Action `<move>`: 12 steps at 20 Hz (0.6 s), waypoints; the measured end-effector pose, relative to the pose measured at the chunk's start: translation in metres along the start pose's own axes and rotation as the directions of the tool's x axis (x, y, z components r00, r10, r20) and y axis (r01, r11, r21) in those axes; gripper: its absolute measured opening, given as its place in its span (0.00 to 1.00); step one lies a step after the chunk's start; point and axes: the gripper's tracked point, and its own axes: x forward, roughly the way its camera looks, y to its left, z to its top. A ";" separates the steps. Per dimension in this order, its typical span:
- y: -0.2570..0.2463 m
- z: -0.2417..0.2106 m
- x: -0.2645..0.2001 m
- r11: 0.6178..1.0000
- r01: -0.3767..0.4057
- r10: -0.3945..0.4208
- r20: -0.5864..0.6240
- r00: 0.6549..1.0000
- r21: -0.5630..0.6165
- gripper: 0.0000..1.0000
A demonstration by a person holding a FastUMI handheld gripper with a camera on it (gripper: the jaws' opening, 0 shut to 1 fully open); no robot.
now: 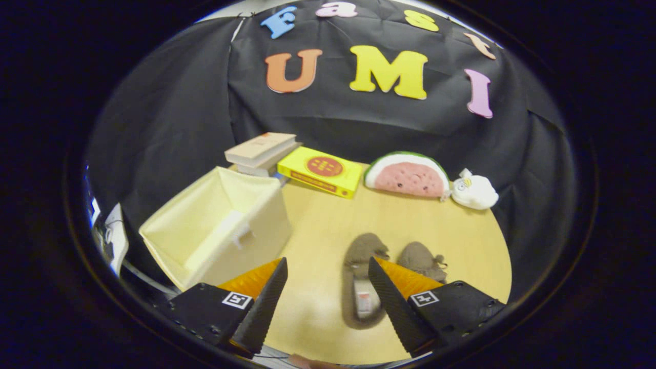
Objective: Open the storage box then place both shoes into the box .Put the left shoe in first, then the right shoe, with the right side of both shoes facing outward in a uniform manner.
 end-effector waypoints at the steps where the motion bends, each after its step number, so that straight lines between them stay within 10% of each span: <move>1: -0.018 -0.014 0.007 0.999 0.038 -0.038 -0.034 0.999 0.005 0.96; 7: -0.076 -0.062 0.057 0.986 0.156 -0.141 -0.223 0.965 0.052 0.92; 12: -0.068 -0.073 0.082 0.993 0.081 -0.048 -0.349 0.936 0.083 0.56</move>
